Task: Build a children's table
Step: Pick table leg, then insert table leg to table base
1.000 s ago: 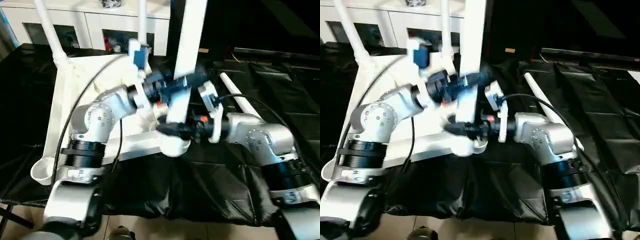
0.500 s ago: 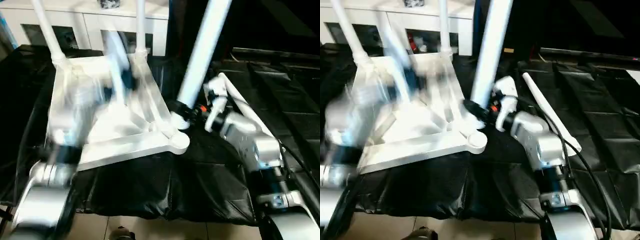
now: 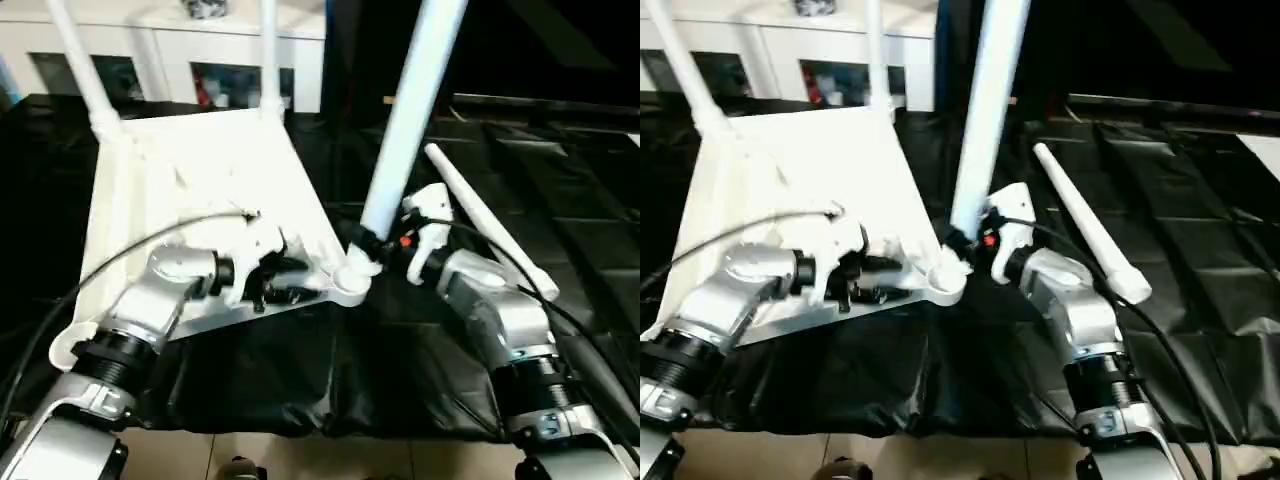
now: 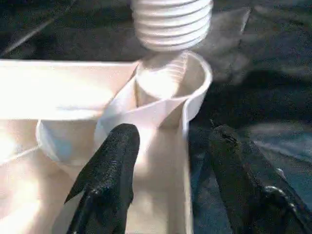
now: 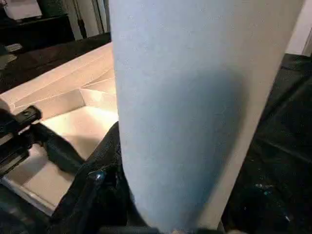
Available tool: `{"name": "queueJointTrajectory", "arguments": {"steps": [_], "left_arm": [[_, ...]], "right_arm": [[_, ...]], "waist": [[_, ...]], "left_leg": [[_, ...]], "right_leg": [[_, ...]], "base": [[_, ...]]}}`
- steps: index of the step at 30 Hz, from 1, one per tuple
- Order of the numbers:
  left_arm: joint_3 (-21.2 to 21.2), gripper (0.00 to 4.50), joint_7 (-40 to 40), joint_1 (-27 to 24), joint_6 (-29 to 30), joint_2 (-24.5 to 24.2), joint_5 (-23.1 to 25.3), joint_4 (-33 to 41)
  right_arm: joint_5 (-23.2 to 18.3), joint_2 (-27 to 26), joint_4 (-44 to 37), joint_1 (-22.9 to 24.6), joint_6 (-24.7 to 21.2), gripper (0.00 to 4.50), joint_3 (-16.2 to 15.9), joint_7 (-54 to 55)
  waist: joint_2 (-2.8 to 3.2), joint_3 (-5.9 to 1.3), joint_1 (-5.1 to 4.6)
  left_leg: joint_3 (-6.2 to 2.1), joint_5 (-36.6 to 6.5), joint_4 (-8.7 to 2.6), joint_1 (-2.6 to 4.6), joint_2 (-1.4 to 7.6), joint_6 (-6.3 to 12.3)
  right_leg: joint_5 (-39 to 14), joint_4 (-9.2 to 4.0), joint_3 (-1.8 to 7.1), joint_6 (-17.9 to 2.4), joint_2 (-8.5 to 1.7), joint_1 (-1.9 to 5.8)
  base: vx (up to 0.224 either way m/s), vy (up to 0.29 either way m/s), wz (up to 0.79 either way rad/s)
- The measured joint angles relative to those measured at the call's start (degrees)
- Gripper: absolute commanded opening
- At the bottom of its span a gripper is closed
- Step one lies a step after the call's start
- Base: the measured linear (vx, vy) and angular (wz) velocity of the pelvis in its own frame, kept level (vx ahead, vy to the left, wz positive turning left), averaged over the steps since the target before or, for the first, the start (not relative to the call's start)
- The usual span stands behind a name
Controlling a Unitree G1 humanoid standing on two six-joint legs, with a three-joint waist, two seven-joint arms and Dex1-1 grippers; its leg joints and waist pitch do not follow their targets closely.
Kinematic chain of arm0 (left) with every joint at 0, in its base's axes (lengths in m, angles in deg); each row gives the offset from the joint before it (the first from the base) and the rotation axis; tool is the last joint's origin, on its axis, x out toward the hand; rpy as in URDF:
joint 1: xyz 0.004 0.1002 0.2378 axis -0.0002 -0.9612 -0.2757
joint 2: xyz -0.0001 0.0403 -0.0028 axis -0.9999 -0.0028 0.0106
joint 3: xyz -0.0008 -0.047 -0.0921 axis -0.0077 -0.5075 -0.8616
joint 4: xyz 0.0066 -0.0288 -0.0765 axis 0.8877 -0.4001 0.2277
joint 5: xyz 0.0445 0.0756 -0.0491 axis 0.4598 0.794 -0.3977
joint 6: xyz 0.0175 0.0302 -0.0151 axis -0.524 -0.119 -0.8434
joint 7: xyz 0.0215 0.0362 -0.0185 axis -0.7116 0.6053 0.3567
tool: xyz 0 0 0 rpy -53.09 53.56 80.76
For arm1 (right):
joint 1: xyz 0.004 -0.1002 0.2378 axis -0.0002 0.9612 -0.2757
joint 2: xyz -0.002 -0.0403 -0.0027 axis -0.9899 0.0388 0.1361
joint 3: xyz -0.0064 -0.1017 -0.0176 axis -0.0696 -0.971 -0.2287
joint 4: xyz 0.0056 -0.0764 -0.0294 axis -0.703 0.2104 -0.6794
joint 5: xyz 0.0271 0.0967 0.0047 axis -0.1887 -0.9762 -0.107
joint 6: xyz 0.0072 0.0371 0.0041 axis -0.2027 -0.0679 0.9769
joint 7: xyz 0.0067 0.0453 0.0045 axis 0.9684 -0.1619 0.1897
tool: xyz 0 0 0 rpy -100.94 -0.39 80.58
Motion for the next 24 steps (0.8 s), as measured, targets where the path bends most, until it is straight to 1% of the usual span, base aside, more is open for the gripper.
{"name": "queueJointTrajectory", "arguments": {"steps": [1, 2, 4, 5, 8, 11, 12, 15, 16, 17, 19, 22, 24], "left_arm": [[0.02, 2.1, 0.12, 0.01, -0.23, 0.02, 0.38, -0.75], [0.08, 2.1, 0.18, 0.0, -0.52, 0.02, 0.7, -1.4], [0.53, 1.84, 0.44, -0.02, -1.49, 0.03, 1.45, -2.59], [0.69, 1.84, 0.23, -0.04, -1.87, 0.07, 1.45, -2.83], [0.77, 1.48, -0.3, -0.04, -2.3, 0.1, 1.46, -3.12], [0.84, 1.39, -0.97, -0.05, -2.27, 0.0, 1.46, -3.11], [0.84, 1.16, -1.1, -0.06, -2.22, -0.07, 1.46, -3.12], [0.8, 1.04, -1.81, -0.06, -2.11, -0.22, 1.47, -3.13], [0.8, 0.89, -1.99, -0.11, -2.1, -0.29, 1.46, -3.13], [0.8, 0.89, -2.15, -0.11, -2.09, -0.39, 1.46, -3.13], [0.8, 0.68, -2.57, -0.14, -2.07, -0.69, 1.46, -3.12], [0.8, 0.58, -3.12, -0.51, -1.94, -0.89, 1.45, -2.83], [0.8, 0.43, -3.27, -0.69, -1.93, -1.03, 1.44, -2.53]], "right_arm": [[0.19, -0.18, 0.43, -0.01, 0.3, 1.93, -0.04, -0.01], [0.34, -0.31, 0.83, -0.01, 0.39, 1.93, -0.14, -0.03], [0.59, -0.43, 1.54, 0.0, 0.4, 1.93, -0.46, -0.05], [0.6, -0.45, 1.68, 0.0, 0.4, 1.93, -0.49, -0.09], [0.64, -0.47, 2.05, -0.02, 0.39, 1.93, -0.51, -0.38], [0.66, -0.47, 2.98, -0.12, 0.39, 1.93, -0.54, -0.57], [0.66, -0.49, 3.34, -0.24, 0.45, 1.93, -0.53, -0.6], [0.77, -0.5, 3.94, -0.53, 0.75, 1.93, -0.53, -0.68], [0.77, -0.55, 4.15, -0.62, 0.85, 1.93, -0.53, -0.77], [0.77, -0.59, 4.22, -0.68, 0.85, 1.93, -0.53, -0.93], [0.77, -0.74, 4.33, -0.72, 0.85, 1.93, -0.52, -1.25], [0.7, -1.06, 5.66, -1.66, 0.9, 1.93, -0.52, -1.87], [0.68, -1.13, 6.26, -2.15, 0.89, 1.93, -0.54, -2.45]], "waist": [[0.0, 0.0, -0.07], [0.0, 0.0, -0.15], [0.0, 0.0, -0.21], [0.0, 0.0, -0.18], [0.0, 0.0, -0.18], [-0.01, 0.0, -0.22], [-0.01, 0.0, -0.23], [-0.02, -0.01, -0.24], [-0.02, -0.01, -0.24], [-0.02, -0.01, -0.25], [-0.02, -0.01, -0.25], [-0.02, -0.01, -0.35], [-0.02, -0.01, -0.38]], "left_leg": [[0.0, 0.0, 0.0, 0.01, 0.0, 0.0], [-0.01, 0.0, 0.0, 0.0, 0.0, 0.0], [-0.01, 0.0, 0.0, -0.02, -0.01, 0.0], [-0.01, 0.0, 0.0, -0.03, -0.01, 0.0], [-0.01, 0.0, 0.0, -0.03, -0.01, 0.0], [-0.01, 0.0, 0.0, -0.02, -0.01, 0.0], [-0.01, 0.0, 0.0, -0.02, -0.01, 0.0], [-0.01, 0.0, 0.0, -0.01, -0.01, 0.0], [-0.01, 0.0, 0.0, 0.0, -0.01, 0.0], [-0.01, 0.0, 0.0, 0.0, -0.01, 0.0], [-0.01, 0.0, 0.0, 0.01, 0.0, 0.0], [-0.01, 0.0, 0.0, 0.0, 0.0, 0.0], [-0.01, 0.0, 0.0, 0.01, 0.0, 0.0]], "right_leg": [[0.0, 0.0, 0.0, 0.0, 0.0, 0.01], [0.0, 0.0, 0.0, 0.0, 0.0, 0.01], [0.0, -0.02, 0.0, 0.0, 0.0, 0.0], [0.0, -0.03, 0.0, 0.0, 0.0, 0.0], [0.01, -0.03, 0.0, -0.01, 0.0, 0.01], [0.01, -0.02, 0.0, -0.01, 0.0, 0.0], [0.01, -0.02, 0.0, -0.02, 0.0, 0.01], [0.02, -0.01, 0.0, -0.03, 0.0, 0.01], [0.02, -0.01, 0.0, -0.04, 0.0, 0.01], [0.03, -0.01, 0.0, -0.04, 0.0, 0.01], [0.03, 0.0, 0.0, -0.05, 0.0, 0.01], [0.03, -0.01, 0.0, -0.05, 0.0, 0.01], [0.03, 0.0, 0.0, -0.05, 0.0, 0.01]], "base": [[0.0, 0.0, 0.0], [0.0, 0.0, 0.0], [0.0, 0.0, 0.0], [0.0, 0.0, 0.0], [0.0, 0.0, 0.0], [0.0, 0.0, 0.0], [0.0, 0.0, 0.0], [0.0, 0.0, 0.0], [0.0, 0.0, 0.0], [0.0, 0.0, 0.0], [0.0, 0.0, 0.0], [0.0, 0.0, 0.0], [0.0, 0.0, 0.0]]}}
